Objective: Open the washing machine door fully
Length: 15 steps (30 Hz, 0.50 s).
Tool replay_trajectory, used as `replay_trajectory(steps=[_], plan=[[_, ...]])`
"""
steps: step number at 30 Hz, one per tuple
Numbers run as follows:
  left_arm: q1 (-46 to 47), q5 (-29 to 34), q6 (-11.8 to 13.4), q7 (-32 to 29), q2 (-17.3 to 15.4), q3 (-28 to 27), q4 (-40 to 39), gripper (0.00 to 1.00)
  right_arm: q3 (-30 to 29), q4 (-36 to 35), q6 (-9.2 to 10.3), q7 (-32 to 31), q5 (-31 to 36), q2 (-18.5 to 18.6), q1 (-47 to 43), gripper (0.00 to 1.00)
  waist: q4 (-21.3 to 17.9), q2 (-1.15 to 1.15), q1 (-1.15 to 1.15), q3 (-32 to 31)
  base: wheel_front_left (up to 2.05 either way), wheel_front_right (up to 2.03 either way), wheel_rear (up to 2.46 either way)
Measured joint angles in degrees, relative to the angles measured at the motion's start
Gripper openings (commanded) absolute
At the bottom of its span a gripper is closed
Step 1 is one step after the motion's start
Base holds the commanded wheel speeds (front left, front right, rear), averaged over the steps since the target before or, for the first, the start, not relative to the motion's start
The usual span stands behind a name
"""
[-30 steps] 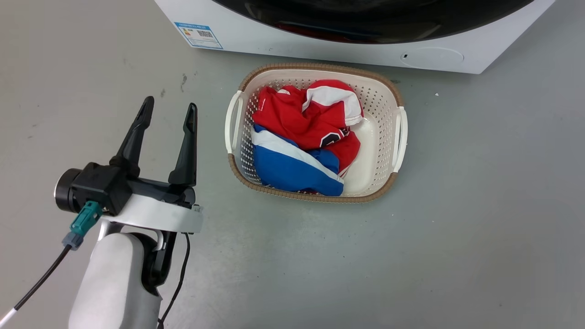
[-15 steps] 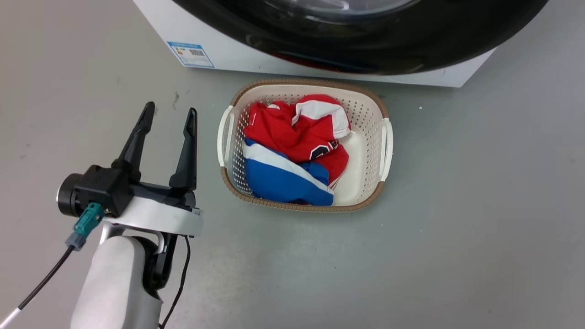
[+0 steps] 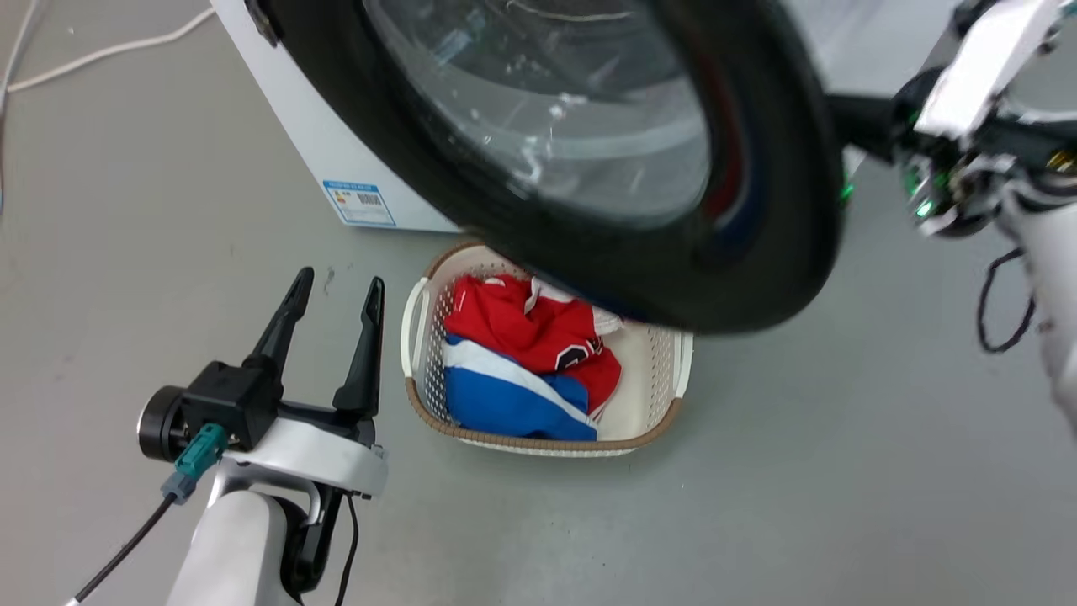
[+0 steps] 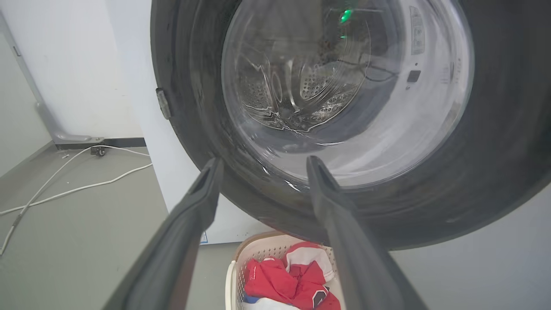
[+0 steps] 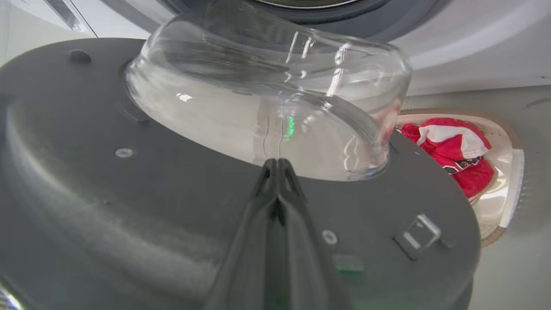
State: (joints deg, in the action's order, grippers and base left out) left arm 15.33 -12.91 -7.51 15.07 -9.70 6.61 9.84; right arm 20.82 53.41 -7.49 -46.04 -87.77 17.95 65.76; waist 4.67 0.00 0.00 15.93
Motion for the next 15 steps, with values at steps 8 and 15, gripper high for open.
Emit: replay_trajectory(steps=[8, 15], plan=[[-2.5, 0.0, 0.0, 0.0, 0.7, 0.6, 1.6, 1.00, 0.8, -8.9, 0.00, -1.3, -1.5, -1.9, -10.4, 0.00, -0.5, 0.00, 0.00, -5.5, 0.00, 0.00, 0.00], [-3.7, 0.0, 0.0, 0.0, 1.2, 1.4, 2.4, 1.00, 1.6, -16.2, 0.08, -1.5, -2.5, -3.1, -18.1, 0.00, 0.0, 0.00, 0.00, -9.1, 0.00, 0.00, 0.00]])
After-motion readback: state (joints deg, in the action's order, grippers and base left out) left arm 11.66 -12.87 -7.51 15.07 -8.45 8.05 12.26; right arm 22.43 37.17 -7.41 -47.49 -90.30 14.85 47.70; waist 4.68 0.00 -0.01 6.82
